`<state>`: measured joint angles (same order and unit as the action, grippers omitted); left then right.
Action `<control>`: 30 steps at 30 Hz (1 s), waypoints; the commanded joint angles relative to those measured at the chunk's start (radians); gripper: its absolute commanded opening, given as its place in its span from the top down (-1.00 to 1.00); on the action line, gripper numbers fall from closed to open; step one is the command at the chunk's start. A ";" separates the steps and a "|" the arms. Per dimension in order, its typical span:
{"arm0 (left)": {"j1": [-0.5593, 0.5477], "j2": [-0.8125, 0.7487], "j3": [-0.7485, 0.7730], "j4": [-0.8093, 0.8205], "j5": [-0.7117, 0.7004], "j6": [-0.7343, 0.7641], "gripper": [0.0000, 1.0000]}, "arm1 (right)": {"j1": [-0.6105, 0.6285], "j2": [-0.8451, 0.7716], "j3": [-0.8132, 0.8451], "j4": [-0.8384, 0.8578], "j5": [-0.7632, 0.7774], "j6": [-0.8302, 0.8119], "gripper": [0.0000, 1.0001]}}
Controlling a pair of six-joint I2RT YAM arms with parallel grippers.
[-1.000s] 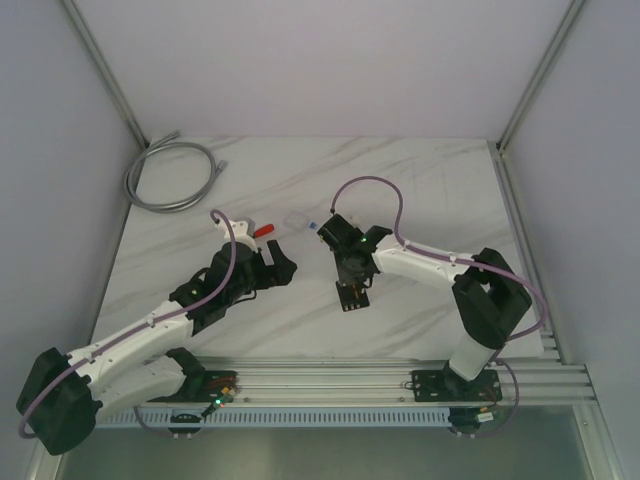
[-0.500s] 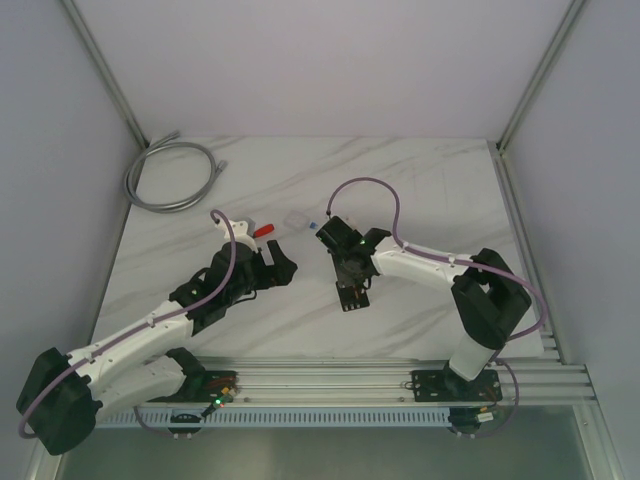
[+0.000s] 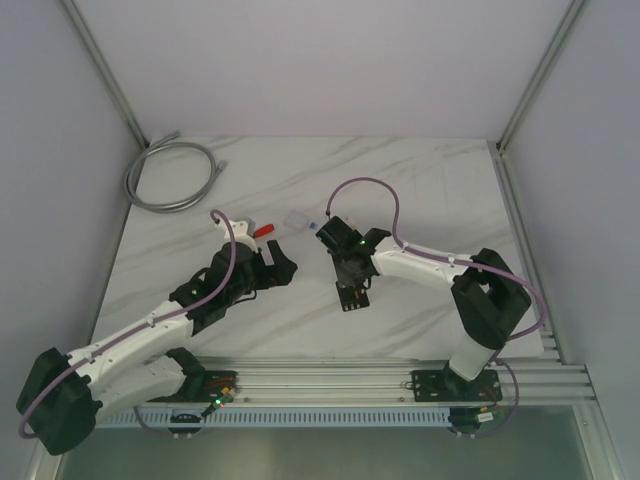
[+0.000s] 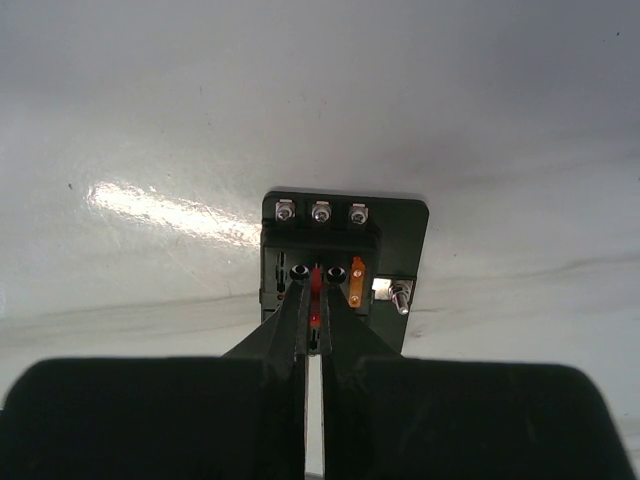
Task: Snap on the fuse box
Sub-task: Install the fuse at the fuse box base.
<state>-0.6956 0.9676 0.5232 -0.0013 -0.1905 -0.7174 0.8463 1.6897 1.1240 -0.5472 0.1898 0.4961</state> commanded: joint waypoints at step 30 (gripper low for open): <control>0.004 0.000 0.007 -0.005 0.016 -0.007 -1.00 | 0.017 -0.007 -0.010 0.006 0.068 0.007 1.00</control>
<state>-0.6956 0.9680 0.5232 -0.0013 -0.1864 -0.7216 0.8574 1.6951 1.1236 -0.5388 0.2146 0.4969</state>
